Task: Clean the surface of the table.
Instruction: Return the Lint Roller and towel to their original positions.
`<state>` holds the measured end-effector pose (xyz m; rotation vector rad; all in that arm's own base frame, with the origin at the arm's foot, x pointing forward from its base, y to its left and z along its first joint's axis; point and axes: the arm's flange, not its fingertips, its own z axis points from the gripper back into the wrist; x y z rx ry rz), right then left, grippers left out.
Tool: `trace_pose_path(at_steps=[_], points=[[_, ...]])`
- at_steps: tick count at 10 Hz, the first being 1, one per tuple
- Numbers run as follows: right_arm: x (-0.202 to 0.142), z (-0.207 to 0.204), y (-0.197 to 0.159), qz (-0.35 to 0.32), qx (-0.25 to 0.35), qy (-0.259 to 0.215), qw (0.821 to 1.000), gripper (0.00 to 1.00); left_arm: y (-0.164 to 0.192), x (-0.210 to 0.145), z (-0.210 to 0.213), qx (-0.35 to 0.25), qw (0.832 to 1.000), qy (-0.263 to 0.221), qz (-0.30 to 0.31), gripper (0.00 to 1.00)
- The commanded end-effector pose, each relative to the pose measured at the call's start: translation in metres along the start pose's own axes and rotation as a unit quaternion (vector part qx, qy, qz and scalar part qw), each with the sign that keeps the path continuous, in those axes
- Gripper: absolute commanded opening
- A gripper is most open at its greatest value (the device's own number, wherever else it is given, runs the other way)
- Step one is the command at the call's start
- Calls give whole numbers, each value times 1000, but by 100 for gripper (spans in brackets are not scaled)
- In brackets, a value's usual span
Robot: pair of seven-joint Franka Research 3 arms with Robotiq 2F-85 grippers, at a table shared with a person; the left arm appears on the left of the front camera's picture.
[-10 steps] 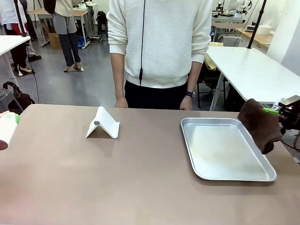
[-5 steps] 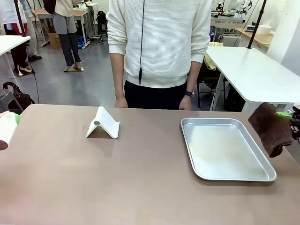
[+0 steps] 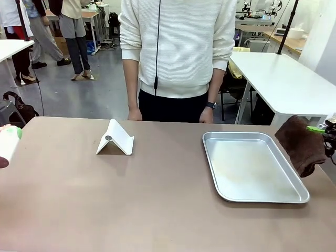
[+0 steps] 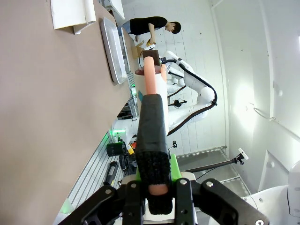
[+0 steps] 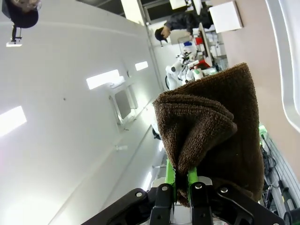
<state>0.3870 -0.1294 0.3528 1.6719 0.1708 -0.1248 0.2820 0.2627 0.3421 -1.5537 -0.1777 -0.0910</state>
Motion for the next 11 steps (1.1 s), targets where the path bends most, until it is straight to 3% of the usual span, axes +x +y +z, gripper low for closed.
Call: trace_pose_path(at_steps=[1,8,9,11], points=[[0,-1,6,-2,5,6,1000,0,-4,-1,-1,-4,1000,-1,0,22],[0,-1,6,-2,5,6,1000,0,-4,-1,-1,-4,1000,-1,0,22],[0,0,0,0,0,0,1000,11,0,0,0,0,1000,0,0,22],[11,-31,19,13,-28,2,1000,11,-31,1,-21,20,999,-32,13,22]])
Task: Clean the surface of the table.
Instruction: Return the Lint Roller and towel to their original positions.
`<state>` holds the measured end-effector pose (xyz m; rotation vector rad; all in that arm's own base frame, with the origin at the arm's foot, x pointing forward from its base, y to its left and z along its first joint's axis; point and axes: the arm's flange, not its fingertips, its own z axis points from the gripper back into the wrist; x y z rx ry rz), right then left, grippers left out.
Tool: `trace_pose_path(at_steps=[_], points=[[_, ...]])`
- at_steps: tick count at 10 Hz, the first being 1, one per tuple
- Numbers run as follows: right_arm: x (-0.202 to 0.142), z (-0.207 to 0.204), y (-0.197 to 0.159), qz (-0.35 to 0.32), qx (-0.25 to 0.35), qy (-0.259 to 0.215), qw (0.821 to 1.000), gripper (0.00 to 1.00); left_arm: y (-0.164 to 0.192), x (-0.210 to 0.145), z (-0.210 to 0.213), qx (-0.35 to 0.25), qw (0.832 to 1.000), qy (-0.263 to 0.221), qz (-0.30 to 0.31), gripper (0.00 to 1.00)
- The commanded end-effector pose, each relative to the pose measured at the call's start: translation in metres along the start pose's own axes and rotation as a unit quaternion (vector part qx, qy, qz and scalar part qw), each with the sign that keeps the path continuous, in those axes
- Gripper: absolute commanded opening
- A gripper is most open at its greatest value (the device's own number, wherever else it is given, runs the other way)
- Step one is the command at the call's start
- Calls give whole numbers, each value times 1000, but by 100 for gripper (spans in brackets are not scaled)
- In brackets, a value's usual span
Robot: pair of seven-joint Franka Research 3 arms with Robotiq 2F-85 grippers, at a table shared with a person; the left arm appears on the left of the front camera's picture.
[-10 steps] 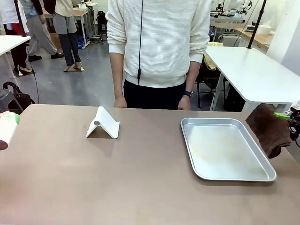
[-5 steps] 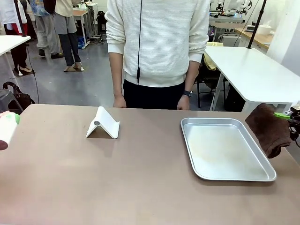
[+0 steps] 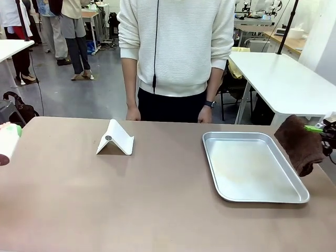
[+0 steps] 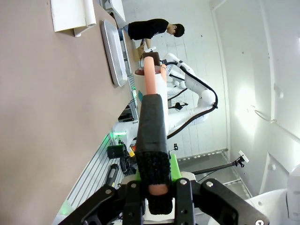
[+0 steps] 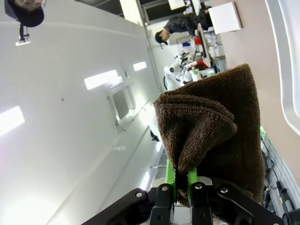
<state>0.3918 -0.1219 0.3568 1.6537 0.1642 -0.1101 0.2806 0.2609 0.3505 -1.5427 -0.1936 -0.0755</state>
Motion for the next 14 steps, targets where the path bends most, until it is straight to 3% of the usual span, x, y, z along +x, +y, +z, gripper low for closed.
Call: trace_pose_path(at_steps=[1,2,4,5,9,11,12,14], points=[[19,-39,27,9,-47,-17,999,11,-44,10,-45,27,1000,-7,7,22],[29,-60,39,26,-49,3,998,11,-66,18,-72,30,999,0,10,22],[53,-137,56,62,-47,-14,997,11,-107,38,-131,97,995,-12,3,22],[61,-177,57,64,-57,14,996,11,-122,49,-161,126,992,7,-5,22],[86,-303,33,21,-92,14,995,11,-173,108,-274,249,968,35,5,22],[94,-340,4,-12,-122,18,992,11,-174,147,-315,312,948,53,22,22],[96,-356,-11,-23,-139,11,990,11,-168,162,-333,350,936,43,14,22],[103,-379,-45,-20,-201,-18,979,11,-146,183,-364,390,918,75,7,22]])
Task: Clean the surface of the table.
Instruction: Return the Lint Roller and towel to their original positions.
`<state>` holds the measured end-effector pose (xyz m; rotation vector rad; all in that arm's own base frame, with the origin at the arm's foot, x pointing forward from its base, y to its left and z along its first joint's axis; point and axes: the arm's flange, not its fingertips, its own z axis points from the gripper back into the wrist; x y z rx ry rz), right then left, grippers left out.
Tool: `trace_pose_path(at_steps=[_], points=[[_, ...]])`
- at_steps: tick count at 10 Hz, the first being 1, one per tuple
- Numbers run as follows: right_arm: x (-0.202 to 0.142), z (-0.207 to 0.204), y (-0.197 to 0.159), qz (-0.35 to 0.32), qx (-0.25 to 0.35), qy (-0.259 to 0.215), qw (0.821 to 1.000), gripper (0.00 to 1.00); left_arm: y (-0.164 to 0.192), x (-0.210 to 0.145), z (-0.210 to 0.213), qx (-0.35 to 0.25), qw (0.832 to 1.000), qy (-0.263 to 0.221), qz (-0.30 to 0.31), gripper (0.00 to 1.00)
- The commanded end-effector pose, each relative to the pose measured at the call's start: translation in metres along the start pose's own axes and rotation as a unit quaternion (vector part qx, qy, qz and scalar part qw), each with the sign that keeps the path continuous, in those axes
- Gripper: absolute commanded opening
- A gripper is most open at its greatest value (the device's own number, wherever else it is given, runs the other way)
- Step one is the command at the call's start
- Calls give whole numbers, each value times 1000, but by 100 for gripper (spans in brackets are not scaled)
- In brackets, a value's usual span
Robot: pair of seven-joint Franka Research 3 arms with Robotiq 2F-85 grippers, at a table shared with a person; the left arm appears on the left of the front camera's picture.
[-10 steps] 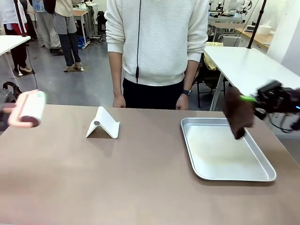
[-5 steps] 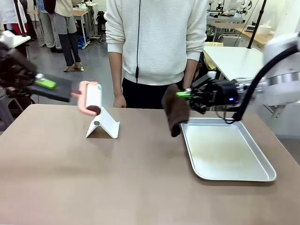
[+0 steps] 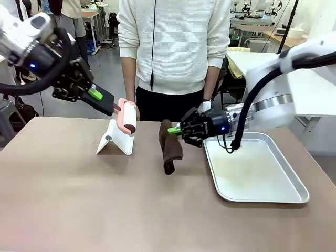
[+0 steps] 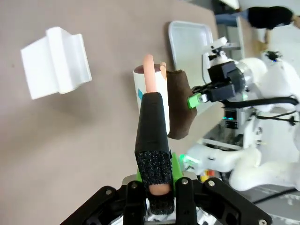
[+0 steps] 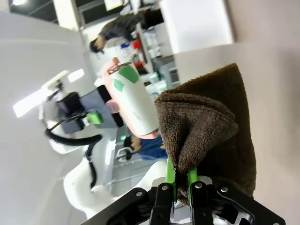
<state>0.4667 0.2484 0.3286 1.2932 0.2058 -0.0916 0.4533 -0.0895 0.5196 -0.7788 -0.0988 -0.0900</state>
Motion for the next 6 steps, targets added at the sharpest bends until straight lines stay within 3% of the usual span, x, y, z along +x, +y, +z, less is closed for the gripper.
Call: trace_pose_path(at_steps=[1,6], points=[[12,-23,-3,-10,-49,-31,998,11,0,21,-14,42,999,10,6,22],[37,-17,-21,-9,-156,-79,984,11,15,54,-42,62,997,22,27,22]])
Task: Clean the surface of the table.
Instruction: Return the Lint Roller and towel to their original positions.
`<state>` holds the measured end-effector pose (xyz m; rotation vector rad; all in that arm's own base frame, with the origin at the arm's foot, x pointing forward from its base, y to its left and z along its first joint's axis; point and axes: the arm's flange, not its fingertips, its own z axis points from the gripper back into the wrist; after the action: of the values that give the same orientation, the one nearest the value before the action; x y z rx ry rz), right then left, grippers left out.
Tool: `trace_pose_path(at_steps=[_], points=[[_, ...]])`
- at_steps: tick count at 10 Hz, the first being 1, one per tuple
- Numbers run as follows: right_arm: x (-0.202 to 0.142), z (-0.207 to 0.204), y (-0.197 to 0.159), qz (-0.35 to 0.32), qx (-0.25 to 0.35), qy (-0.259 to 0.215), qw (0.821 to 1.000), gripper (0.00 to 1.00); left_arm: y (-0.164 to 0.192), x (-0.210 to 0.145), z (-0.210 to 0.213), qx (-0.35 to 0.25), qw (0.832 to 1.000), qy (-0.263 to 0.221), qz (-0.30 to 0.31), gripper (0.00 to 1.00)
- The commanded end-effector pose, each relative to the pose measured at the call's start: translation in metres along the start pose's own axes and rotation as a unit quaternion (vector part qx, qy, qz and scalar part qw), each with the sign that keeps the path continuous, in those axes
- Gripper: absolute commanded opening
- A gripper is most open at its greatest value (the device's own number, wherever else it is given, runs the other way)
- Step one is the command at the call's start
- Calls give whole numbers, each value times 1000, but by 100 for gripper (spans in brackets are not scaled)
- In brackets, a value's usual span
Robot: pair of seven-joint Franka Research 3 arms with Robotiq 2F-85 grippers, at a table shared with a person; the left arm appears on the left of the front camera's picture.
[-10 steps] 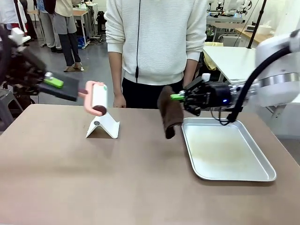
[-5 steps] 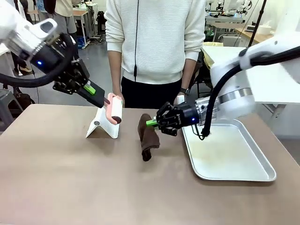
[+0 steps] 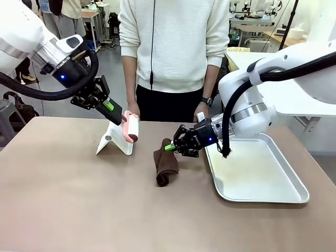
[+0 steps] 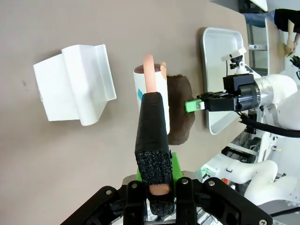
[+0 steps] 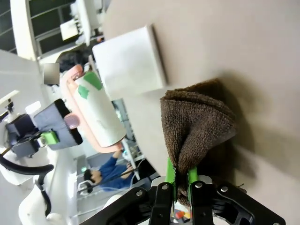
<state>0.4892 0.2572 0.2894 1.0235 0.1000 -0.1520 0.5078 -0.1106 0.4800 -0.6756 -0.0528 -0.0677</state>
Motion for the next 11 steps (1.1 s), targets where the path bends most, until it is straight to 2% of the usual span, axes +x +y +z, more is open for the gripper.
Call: trace_pose_path(at_steps=[1,3,4,11], points=[[10,6,7,7,-55,-15,998,11,-3,5,3,7,1000,10,11,22],[10,10,3,25,-98,4,995,11,-1,6,0,6,1000,12,13,22],[11,9,2,24,-94,-7,995,11,1,7,-1,7,1000,9,18,22],[8,9,-4,33,-81,-1,996,11,2,3,-6,-1,1000,7,8,22]])
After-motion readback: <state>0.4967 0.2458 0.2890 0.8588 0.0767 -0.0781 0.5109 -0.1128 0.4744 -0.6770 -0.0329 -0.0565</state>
